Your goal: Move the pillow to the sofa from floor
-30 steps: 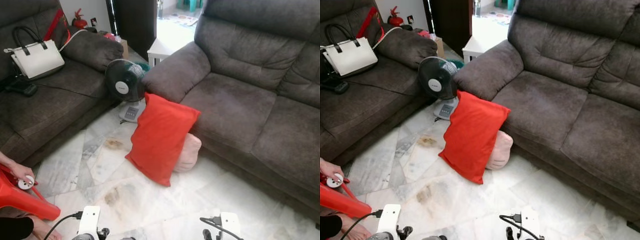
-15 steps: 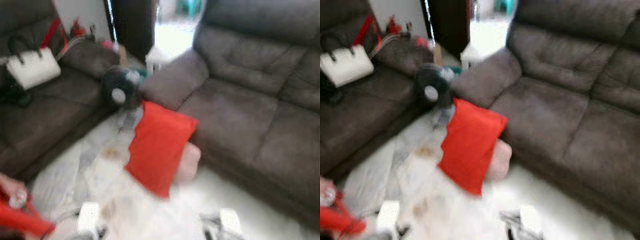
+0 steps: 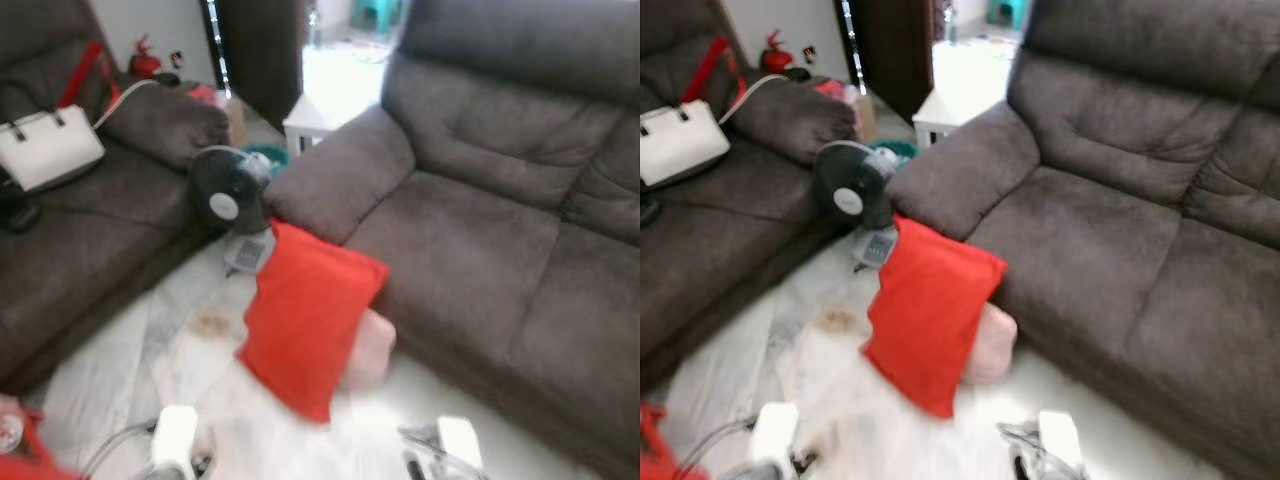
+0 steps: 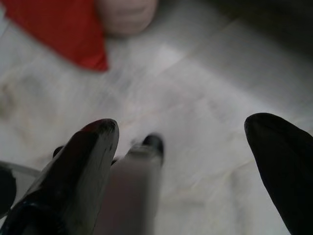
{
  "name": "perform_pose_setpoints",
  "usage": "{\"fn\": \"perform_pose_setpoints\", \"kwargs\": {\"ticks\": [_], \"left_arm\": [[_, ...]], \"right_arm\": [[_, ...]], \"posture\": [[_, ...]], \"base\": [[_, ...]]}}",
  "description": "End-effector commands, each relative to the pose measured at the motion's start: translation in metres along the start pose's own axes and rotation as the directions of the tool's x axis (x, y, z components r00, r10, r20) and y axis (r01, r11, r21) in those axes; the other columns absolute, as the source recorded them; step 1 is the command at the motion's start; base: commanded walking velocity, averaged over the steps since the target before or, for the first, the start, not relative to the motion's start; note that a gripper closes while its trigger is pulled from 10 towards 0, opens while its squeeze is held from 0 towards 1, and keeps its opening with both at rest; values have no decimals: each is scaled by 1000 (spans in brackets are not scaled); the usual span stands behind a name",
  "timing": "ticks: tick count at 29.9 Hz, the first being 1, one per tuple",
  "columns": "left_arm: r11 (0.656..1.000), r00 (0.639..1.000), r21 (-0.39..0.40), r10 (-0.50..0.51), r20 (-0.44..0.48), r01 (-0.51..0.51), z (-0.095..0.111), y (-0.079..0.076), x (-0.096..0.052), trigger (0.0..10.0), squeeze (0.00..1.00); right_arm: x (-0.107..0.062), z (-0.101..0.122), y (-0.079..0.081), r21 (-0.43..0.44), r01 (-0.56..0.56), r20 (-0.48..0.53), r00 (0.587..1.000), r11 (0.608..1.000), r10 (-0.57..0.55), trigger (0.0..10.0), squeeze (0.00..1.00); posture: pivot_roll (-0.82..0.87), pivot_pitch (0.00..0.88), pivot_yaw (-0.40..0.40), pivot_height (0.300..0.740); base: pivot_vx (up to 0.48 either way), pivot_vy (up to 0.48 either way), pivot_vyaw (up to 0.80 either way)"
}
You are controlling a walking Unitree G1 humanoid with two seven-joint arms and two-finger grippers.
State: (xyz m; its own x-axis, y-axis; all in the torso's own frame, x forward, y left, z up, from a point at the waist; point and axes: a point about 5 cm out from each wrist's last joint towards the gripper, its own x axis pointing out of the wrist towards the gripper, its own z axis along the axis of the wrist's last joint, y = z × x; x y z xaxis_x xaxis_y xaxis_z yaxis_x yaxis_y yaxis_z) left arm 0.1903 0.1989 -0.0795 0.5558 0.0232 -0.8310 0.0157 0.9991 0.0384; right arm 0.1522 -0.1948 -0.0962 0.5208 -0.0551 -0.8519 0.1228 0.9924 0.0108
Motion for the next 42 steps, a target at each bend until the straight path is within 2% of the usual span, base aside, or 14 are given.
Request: {"fn": "perform_pose_setpoints", "kwargs": {"ticks": [1,13,26,30,40,42], "left_arm": [[999,999,4,37,-22,-37,-5,15,-2,10000,0],[999,999,3,34,-22,-34,-5,14,-2,10000,0],[999,999,2,36,-22,-36,-5,14,-2,10000,0],[999,999,-2,41,-16,-41,-5,14,-2,10000,0],[999,999,-1,40,-9,-40,-4,14,-2,10000,0],[999,999,6,48,-7,-48,-4,15,-2,10000,0]], "right_arm": [[2,5,13,2,-29,13,999,1000,29,10000,0],[2,5,12,4,-28,12,1000,1000,28,10000,0],[2,5,12,-32,-38,9,999,999,38,10000,0],[2,6,12,-55,-33,12,999,998,34,10000,0],[2,6,12,-34,-34,10,999,999,35,10000,0],[2,5,12,-5,-32,11,999,999,32,10000,0]], "posture": [[110,64,-12,740],[110,64,-14,740],[109,66,-15,740],[110,65,-14,740],[112,65,-16,740],[112,65,-17,740]], "base": [[307,0,0],[307,0,0],[305,0,0],[63,0,592],[0,0,688],[0,0,0]]}}
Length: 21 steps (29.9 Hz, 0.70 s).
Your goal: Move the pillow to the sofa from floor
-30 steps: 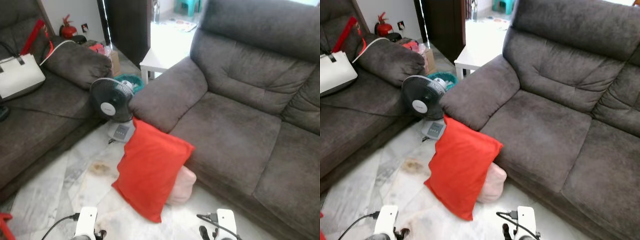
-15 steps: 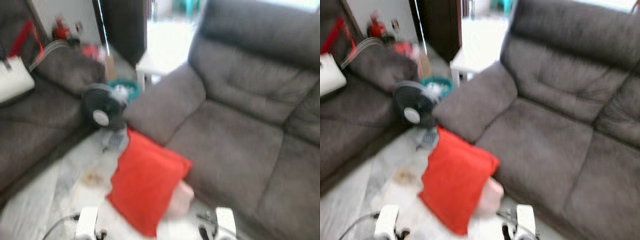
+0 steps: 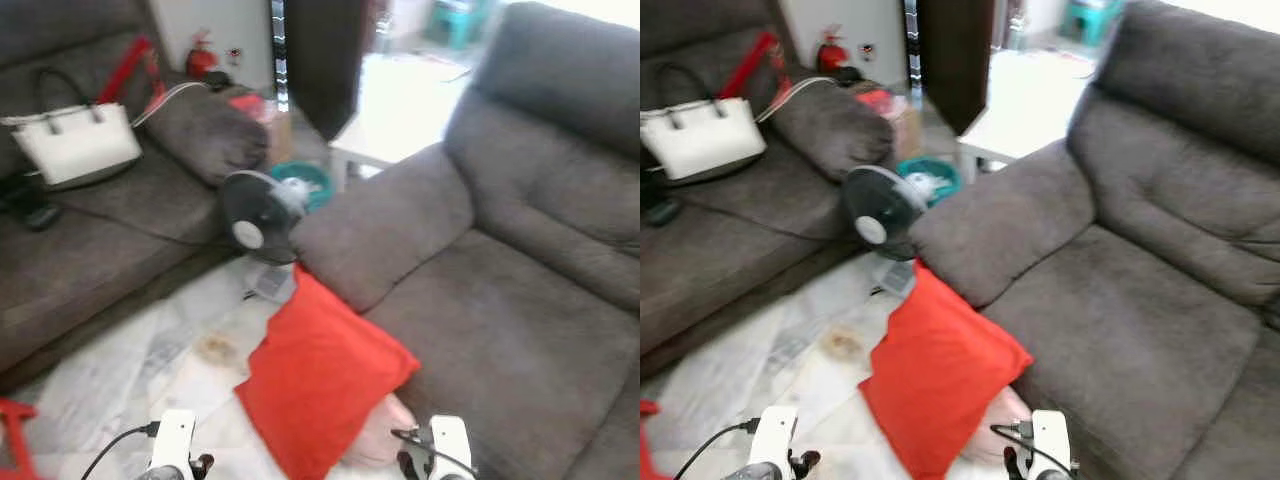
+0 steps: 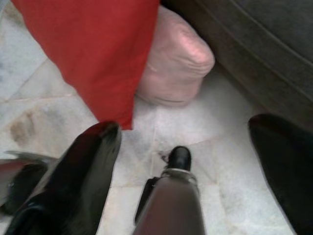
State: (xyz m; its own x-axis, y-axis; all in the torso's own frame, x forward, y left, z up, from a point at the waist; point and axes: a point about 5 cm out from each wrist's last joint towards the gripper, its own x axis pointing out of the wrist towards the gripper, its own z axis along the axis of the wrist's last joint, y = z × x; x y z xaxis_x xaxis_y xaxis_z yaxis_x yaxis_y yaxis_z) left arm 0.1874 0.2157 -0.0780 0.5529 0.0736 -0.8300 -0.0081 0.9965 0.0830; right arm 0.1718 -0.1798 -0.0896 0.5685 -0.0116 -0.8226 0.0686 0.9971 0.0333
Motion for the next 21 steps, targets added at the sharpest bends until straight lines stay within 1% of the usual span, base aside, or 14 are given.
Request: {"fn": "perform_pose_setpoints", "kwargs": {"ticks": [1,11,14,15,21], "left_arm": [[1000,1000,3,-1,-3,1,-2,-2,0,10000,0],[1000,1000,11,7,18,-7,0,-2,0,10000,0],[1000,1000,13,9,21,-10,0,-1,0,10000,0],[1000,1000,13,11,22,-11,1,-1,0,10000,0],[1000,1000,12,15,21,-15,1,0,0,10000,0]], "right_arm": [[-3,-14,-5,28,17,-39,999,999,-16,10000,0],[-3,-13,-5,29,18,-28,999,999,-17,10000,0],[-3,-12,-4,11,13,-24,1000,1000,-13,10000,0],[-3,-11,-4,0,11,-22,1000,1000,-11,10000,0],[-3,-12,-4,12,10,-23,1000,1000,-9,10000,0]], "posture": [[113,64,-17,740],[111,62,-18,740],[112,61,-16,740],[112,61,-15,740],[115,62,-13,740]], "base": [[0,0,0],[0,0,0],[0,0,0],[0,0,800],[0,0,800]]}}
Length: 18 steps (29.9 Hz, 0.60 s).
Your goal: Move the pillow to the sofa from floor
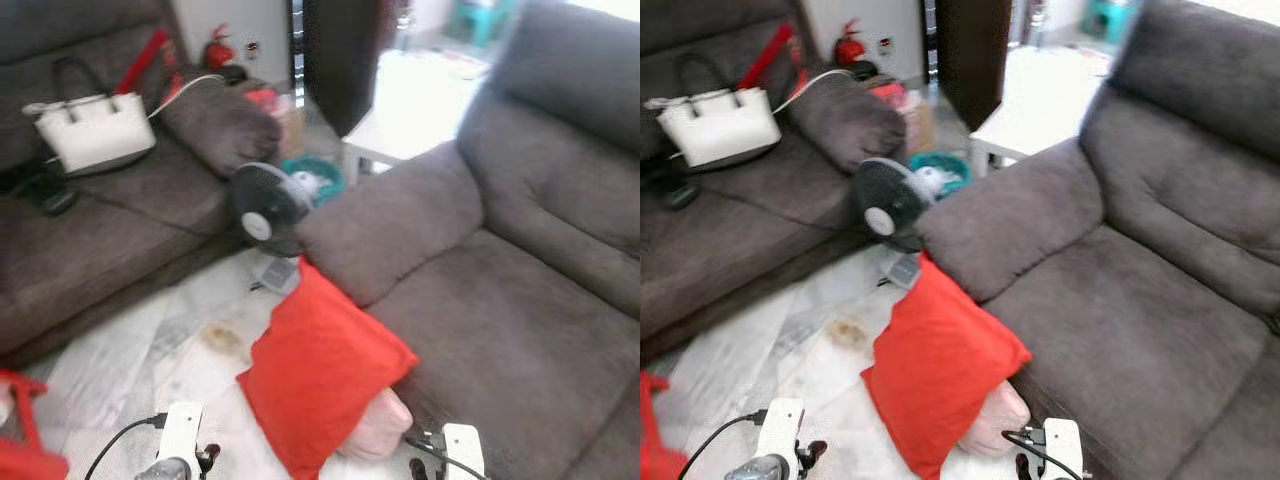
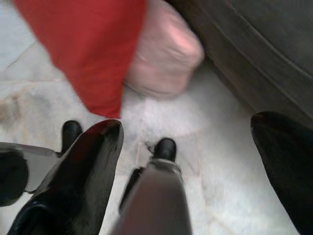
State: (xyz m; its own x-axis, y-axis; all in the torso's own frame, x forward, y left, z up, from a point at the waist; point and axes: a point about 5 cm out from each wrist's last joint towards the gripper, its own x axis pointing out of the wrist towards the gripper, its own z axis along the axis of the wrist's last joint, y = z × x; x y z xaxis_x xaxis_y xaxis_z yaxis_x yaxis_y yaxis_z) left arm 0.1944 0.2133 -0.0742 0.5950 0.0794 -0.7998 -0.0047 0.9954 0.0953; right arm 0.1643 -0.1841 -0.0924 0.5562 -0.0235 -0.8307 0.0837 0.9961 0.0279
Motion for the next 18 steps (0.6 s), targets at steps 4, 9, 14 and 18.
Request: {"fn": "perform_pose_setpoints", "kwargs": {"ticks": [4,9,14,18], "left_arm": [[1000,1000,-2,6,-30,-6,-7,2,-1,10000,0],[1000,1000,-3,3,-30,-3,-7,2,-1,10000,0],[1000,999,-9,-2,-34,2,-8,1,-1,10000,0],[1000,999,-13,3,-32,-3,-8,1,-1,10000,0]], "right_arm": [[-1,-5,2,29,1,-15,1000,1000,0,10000,0],[-1,-5,2,32,-2,-12,1000,999,2,10000,0],[-1,-5,2,36,0,-12,1000,999,1,10000,0],[-1,-5,1,53,3,-6,1000,999,-3,10000,0]], "posture": [[114,62,-12,740],[113,63,-12,740],[112,64,-12,740],[109,65,-14,740]], "base": [[0,0,0],[0,0,0],[0,0,0],[0,0,0]]}}
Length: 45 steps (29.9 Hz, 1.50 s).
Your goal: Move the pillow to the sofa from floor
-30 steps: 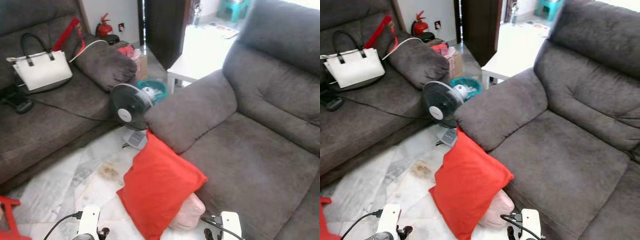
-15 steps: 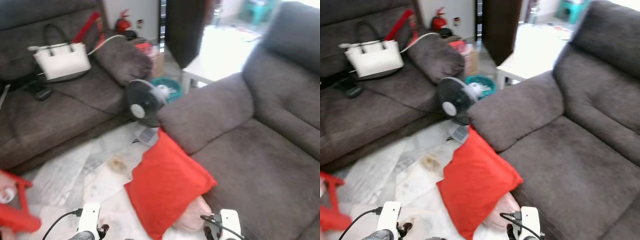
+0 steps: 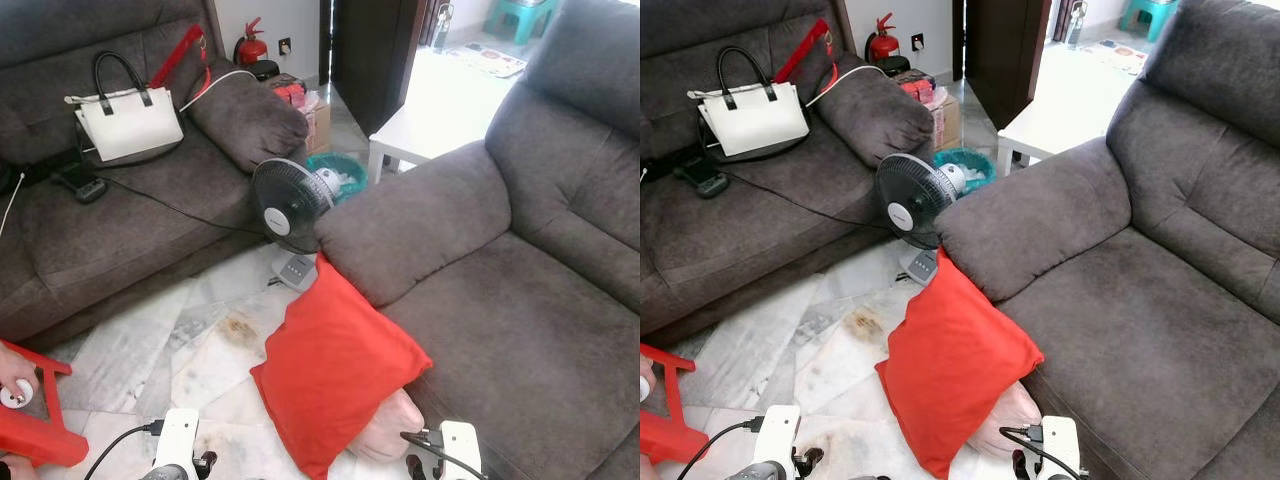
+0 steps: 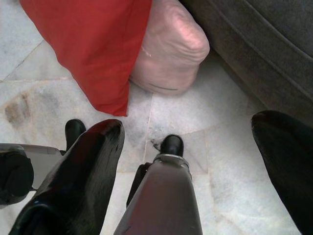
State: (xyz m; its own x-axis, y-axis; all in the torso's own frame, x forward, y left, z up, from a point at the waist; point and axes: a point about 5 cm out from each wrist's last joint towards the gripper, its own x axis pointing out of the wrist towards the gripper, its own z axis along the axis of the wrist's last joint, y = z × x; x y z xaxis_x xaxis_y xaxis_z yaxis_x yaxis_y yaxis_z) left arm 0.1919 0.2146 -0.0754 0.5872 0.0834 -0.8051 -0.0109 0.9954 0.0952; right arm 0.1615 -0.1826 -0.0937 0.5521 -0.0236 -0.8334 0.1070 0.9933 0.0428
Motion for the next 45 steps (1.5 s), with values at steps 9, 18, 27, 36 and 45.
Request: {"fn": "perform_pose_setpoints", "kwargs": {"ticks": [9,18,27,36,45], "left_arm": [[1000,1000,-14,2,-27,-2,-6,0,-1,10000,0],[1000,1000,-15,-2,-26,2,-6,0,-1,10000,0],[1000,1000,-16,-2,-27,2,-6,0,-1,10000,0],[1000,1000,-18,-4,-27,4,-6,0,-1,10000,0],[1000,1000,-19,-3,-26,2,-5,0,-1,10000,0]], "right_arm": [[0,-2,0,20,0,-3,1000,1000,0,10000,0],[0,-2,0,19,1,-3,1000,1000,-1,10000,0],[0,-2,1,13,-2,-5,1000,1000,2,10000,0],[0,-2,0,16,1,-6,1000,1000,0,10000,0],[0,-3,0,21,10,-12,1000,1000,-10,10000,0]], "posture": [[110,65,-14,740],[110,65,-13,740],[112,66,-14,740],[110,66,-14,740],[112,66,-14,740]], "base": [[0,0,0],[0,0,0],[0,0,0],[0,0,0],[135,0,-208]]}}
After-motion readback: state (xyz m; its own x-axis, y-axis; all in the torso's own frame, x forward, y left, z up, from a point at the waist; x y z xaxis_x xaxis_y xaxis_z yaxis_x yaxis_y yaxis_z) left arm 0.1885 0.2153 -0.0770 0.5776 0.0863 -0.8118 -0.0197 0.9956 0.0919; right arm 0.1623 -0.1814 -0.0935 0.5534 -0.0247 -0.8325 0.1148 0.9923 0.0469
